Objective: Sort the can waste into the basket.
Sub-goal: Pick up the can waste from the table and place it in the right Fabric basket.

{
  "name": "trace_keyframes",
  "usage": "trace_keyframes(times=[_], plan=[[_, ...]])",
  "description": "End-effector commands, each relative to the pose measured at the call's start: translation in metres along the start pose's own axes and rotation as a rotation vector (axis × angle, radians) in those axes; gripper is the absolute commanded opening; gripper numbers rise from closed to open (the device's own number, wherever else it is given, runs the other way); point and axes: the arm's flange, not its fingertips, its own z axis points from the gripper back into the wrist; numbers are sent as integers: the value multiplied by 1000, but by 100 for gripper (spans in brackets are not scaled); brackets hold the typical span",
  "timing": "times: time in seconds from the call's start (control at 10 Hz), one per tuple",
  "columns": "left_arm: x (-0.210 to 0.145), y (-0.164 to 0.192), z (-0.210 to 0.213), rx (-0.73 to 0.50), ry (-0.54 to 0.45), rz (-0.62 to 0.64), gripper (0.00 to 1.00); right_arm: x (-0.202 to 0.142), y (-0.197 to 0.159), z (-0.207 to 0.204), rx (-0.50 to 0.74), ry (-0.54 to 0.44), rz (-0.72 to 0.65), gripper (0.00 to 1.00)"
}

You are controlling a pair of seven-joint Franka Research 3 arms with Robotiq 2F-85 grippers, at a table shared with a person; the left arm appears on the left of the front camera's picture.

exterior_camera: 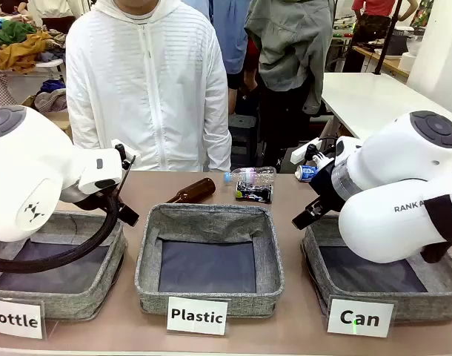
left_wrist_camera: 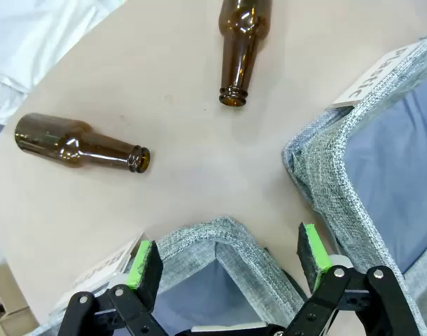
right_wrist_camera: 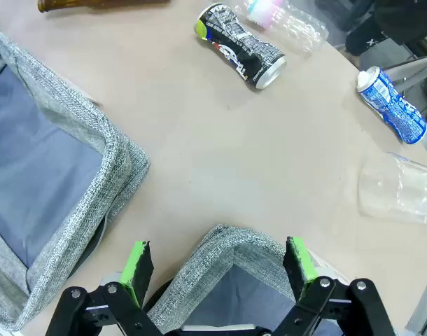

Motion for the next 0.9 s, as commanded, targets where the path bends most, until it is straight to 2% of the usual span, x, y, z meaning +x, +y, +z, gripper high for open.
trace_keyframes(times=[0.0, 0.8], plan=[[0, 0, 0, 0, 0, 0, 100, 0, 0, 0, 0, 0, 0, 100], [0, 0, 0, 0, 0, 0, 100, 0, 0, 0, 0, 0, 0, 100]])
